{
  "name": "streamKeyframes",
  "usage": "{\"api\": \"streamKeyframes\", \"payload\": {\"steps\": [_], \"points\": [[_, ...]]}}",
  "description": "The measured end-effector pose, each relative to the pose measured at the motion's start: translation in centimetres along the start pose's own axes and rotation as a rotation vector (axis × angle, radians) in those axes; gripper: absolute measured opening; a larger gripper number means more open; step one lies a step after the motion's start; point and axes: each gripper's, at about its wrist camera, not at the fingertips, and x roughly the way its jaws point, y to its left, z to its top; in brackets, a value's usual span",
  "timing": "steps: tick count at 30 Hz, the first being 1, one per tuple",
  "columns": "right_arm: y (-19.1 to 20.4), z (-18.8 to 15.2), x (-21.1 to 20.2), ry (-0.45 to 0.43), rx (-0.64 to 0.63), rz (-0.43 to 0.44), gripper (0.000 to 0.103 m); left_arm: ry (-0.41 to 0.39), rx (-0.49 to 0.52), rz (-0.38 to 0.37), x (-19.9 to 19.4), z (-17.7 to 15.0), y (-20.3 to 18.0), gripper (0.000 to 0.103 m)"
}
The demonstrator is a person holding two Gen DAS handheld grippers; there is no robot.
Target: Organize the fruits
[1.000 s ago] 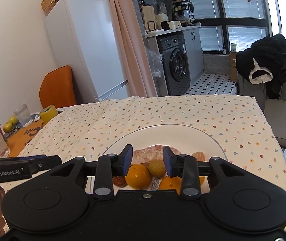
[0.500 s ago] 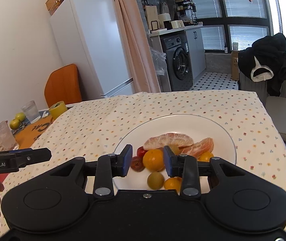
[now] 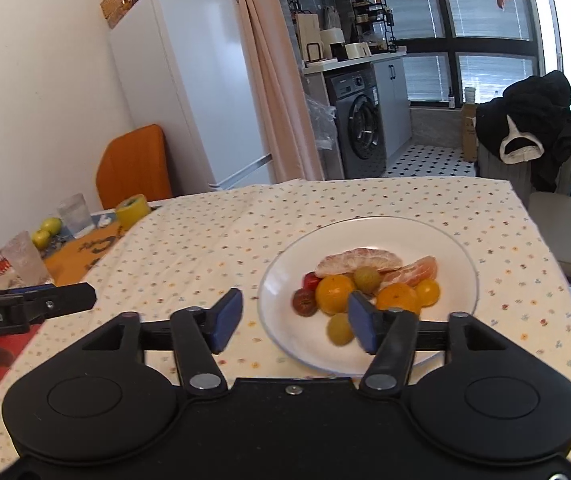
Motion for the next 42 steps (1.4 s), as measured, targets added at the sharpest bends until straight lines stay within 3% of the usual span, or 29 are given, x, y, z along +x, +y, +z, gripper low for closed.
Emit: {"api": "streamKeyframes", "payload": {"steps": [2, 9, 19, 29, 42], "points": [[0.4, -0.2, -0.4, -0.008, 0.003, 0.003, 0.080, -0.006, -0.007, 0.012, -0.6, -0.1, 0.4, 0.096], [2.1, -0.6, -1.8, -0.025, -0.008, -0.009, 0.103, 0.000, 0.000, 0.028, -2.1, -0.3, 1.5, 0.100], [3.5, -0.4, -5.1, -0.044, 0.039, -0.016, 0.103, -0.012, 0.025, 0.071, -5.4, -0.4, 2.5, 0.103], [4.8, -0.1, -7.0, -0.049, -0.005, -0.089, 0.103, -0.040, 0.058, 0.087, -8.9, 0.2, 2.3, 0.103], [5.0, -1.1, -8.8, -0.053, 0.006, -0.062, 0.103, -0.031, 0.031, 0.112, -10.9, -0.1, 3.3, 0.103]]}}
